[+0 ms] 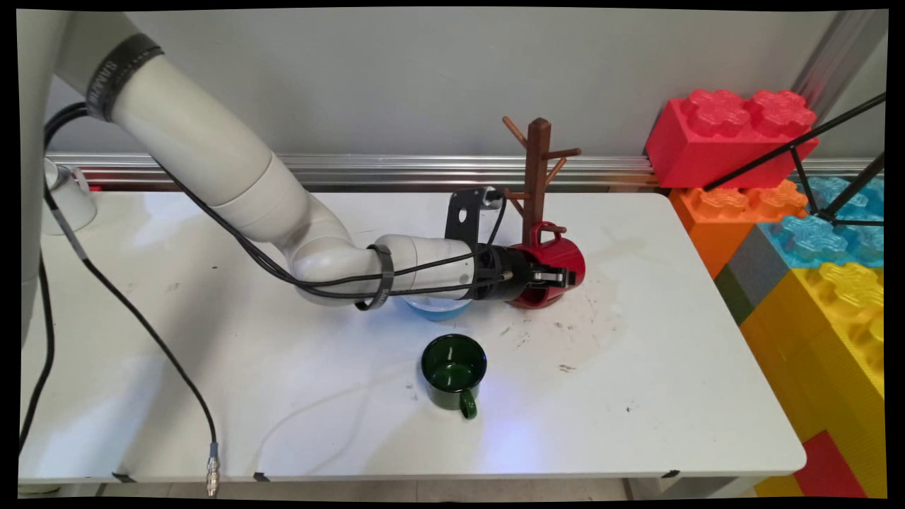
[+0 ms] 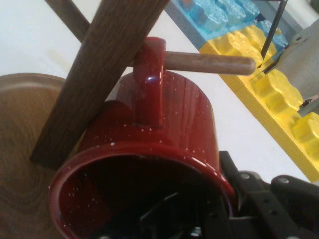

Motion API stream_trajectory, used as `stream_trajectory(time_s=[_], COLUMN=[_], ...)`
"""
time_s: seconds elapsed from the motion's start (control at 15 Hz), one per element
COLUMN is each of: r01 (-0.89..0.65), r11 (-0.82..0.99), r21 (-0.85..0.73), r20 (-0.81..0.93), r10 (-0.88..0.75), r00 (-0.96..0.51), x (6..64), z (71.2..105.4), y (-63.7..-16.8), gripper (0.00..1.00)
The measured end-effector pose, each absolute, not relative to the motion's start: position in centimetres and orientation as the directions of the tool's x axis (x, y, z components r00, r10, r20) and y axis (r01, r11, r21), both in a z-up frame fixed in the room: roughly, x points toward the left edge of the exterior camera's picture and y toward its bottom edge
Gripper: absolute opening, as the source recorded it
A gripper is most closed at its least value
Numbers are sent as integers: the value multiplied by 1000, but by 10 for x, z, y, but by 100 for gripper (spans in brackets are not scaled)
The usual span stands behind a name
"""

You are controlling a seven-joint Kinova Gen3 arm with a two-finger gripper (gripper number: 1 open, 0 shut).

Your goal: Place the picked object on the table

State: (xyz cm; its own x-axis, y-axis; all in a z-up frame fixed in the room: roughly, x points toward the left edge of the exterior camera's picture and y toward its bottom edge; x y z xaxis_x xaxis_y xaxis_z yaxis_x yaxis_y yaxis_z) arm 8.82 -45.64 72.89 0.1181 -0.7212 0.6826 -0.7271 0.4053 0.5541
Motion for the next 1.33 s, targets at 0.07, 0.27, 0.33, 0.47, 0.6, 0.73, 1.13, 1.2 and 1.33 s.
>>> stream_trajectory(time_s=[0.07,0.27,0.33,0.47,0.6,0.73,1.13,1.2,1.33], r01=[-724,-711,-706,-699,-689,-678,-647,-642,-631], r11=[410,427,433,442,454,466,499,504,514], r21=[555,559,560,562,565,568,576,578,581], r20=[684,687,688,689,690,691,699,700,701], r10=[-720,-718,-718,-718,-718,-717,-711,-711,-710], r00=[117,108,105,100,93,87,74,72,68], x=[89,88,88,87,84,81,71,69,66], z=[731,737,739,741,744,747,756,757,760], y=[-455,-453,-452,-450,-448,-445,-441,-440,-438], gripper=[0,0,0,0,0,0,0,0,0])
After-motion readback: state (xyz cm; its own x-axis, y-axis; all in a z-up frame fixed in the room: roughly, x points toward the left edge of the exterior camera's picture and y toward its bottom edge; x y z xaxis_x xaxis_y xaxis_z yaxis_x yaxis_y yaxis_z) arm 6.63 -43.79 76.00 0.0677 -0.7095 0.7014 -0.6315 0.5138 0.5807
